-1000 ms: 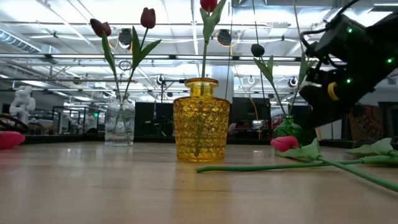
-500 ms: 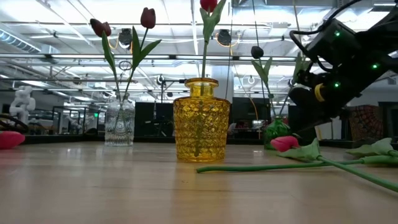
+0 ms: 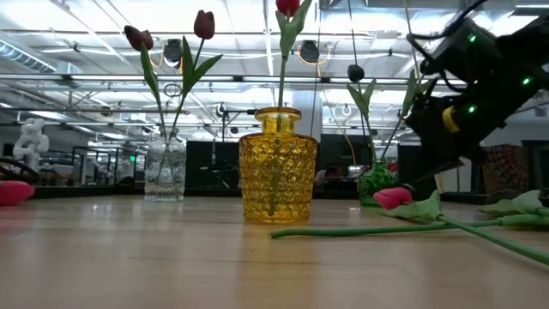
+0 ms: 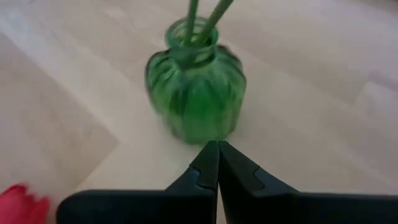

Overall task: Sort flowers into vase by color
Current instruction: Put the black flower into the green vase

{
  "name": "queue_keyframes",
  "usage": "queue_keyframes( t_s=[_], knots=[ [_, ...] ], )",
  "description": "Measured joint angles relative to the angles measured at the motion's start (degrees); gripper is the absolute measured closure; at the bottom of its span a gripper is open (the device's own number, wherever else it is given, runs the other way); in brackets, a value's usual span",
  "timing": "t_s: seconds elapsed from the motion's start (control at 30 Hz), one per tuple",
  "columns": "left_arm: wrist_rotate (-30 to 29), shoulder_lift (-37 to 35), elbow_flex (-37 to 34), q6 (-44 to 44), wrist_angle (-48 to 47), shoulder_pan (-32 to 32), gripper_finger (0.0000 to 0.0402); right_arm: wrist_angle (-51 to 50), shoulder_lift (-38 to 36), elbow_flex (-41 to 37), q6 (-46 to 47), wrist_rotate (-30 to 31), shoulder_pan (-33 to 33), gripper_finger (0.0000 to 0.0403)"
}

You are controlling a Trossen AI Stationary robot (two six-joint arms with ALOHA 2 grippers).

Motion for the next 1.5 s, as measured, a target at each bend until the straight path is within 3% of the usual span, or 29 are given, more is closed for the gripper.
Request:
queue_keyframes(
  t_s=[0.27, 0.43, 0.6, 0.7, 1.0, 1.27, 1.5],
  knots=[
    [0.0, 0.0, 0.0, -0.14, -0.38, 0.02, 0.0178, -21.3, -7.83, 8.61, 10.52, -0.08, 9.4, 0.0403],
    [1.56, 0.0, 0.0, -0.43, -0.37, 0.02, 0.0178, -29.99, -8.57, 14.08, 20.09, -8.69, 17.2, 0.0403],
    [2.78, 0.0, 0.0, -0.57, -0.42, 0.02, 0.0178, -25.62, -6.01, 14.7, 26.27, -9.83, 25.83, 0.0402],
    [3.05, 0.0, 0.0, -1.27, -0.88, -0.15, 0.0178, -25.21, -4.54, 14.72, 34.88, -10.64, 27.92, 0.0396],
    [4.31, 0.0, 0.0, -2.14, -3.1, -0.33, 0.0178, -31.53, -1.64, 14.67, 52.93, -12.48, 34.11, 0.0338],
    [4.44, 0.0, 0.0, -2.12, -4.15, -0.33, 0.0178, -30.85, 4.39, 14.67, 63.93, -10.09, 35.7, 0.0271],
    [4.46, 0.0, 0.0, -2.1, -4.26, -0.42, 0.0178, -24.17, 13.05, 14.67, 67.75, -10.05, 35.7, 0.0246]
  ],
)
